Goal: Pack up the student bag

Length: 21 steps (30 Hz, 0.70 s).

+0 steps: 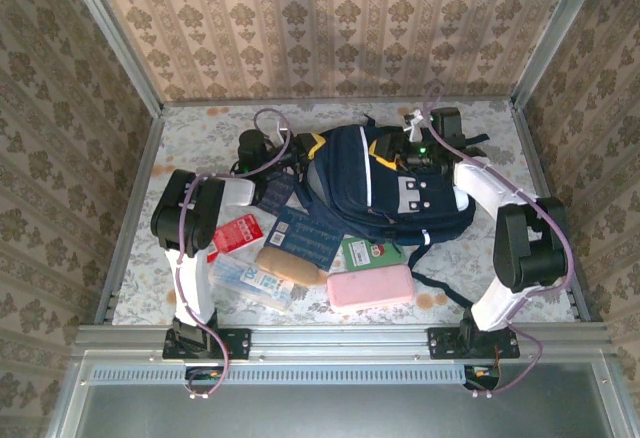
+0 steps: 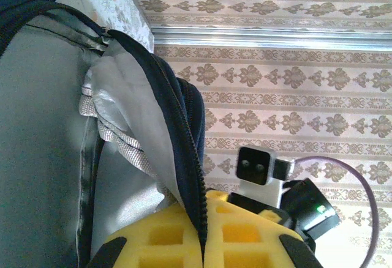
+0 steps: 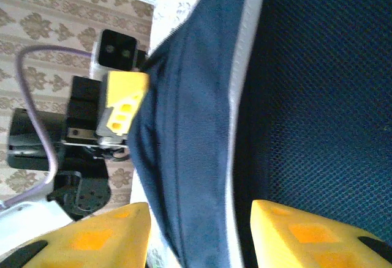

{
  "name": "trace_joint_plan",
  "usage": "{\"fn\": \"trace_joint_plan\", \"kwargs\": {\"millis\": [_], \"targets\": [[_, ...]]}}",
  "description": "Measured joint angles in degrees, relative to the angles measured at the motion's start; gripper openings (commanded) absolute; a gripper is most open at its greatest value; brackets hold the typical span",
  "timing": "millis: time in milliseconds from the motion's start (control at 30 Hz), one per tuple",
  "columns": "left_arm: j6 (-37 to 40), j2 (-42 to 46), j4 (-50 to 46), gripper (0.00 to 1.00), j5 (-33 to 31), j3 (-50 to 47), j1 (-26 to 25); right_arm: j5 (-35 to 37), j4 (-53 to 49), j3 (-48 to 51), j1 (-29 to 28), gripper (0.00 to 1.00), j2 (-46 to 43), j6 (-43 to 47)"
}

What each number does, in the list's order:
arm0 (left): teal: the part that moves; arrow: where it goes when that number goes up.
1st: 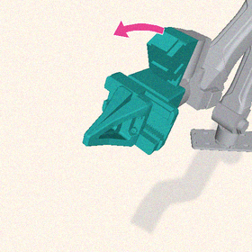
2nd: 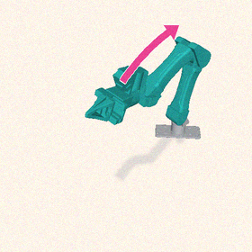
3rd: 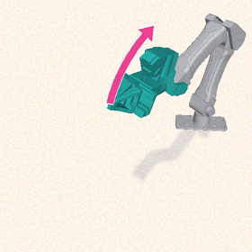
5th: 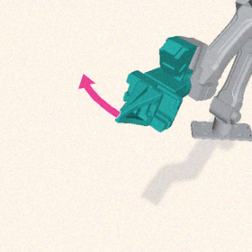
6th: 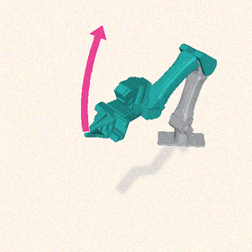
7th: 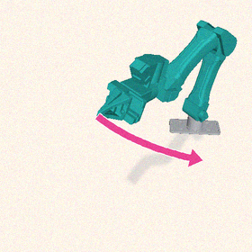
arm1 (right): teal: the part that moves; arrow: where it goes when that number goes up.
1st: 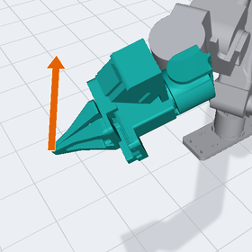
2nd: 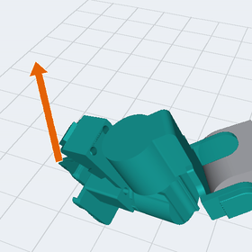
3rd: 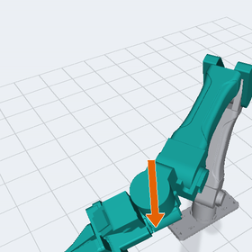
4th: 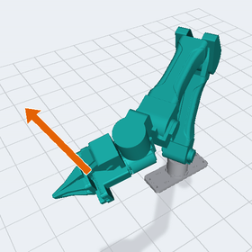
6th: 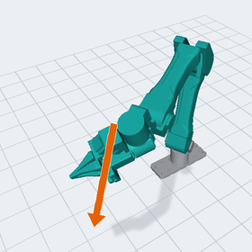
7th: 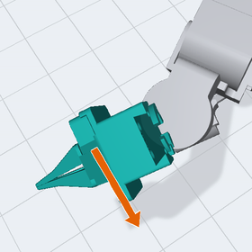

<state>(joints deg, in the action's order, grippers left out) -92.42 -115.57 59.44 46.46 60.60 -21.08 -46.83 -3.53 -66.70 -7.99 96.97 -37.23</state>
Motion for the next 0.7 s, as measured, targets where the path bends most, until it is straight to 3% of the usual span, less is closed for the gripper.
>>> {"fn": "trace_joint_plan", "kwargs": {"millis": [133,233,333,467,700], "targets": [[-0.42,0.0,0.39,0.0,-0.04,0.0,-0.22,-0.04,-1.29,-0.48,-1.77,0.49,3.43,1.31],[-0.59,0.0,0.59,0.0,-0.04,0.0,-0.22,-0.39,-1.51,-0.66,-2.97,0.43,5.09,1.7],[-0.59,0.0,0.63,0.0,-0.13,0.0,-0.22,-1.14,-0.79,-0.66,-3.8,0.29,5.66,1.49],[-0.59,0.0,0.79,0.0,-0.83,0.0,-0.07,-1.95,1.03,-0.57,-3.8,0.0,5.66,0.81],[-0.61,0.0,2.12,0.0,-0.87,-0.22,0.24,-2.45,3.67,1.18,-2.8,0.0,3.39,-0.61]]}}
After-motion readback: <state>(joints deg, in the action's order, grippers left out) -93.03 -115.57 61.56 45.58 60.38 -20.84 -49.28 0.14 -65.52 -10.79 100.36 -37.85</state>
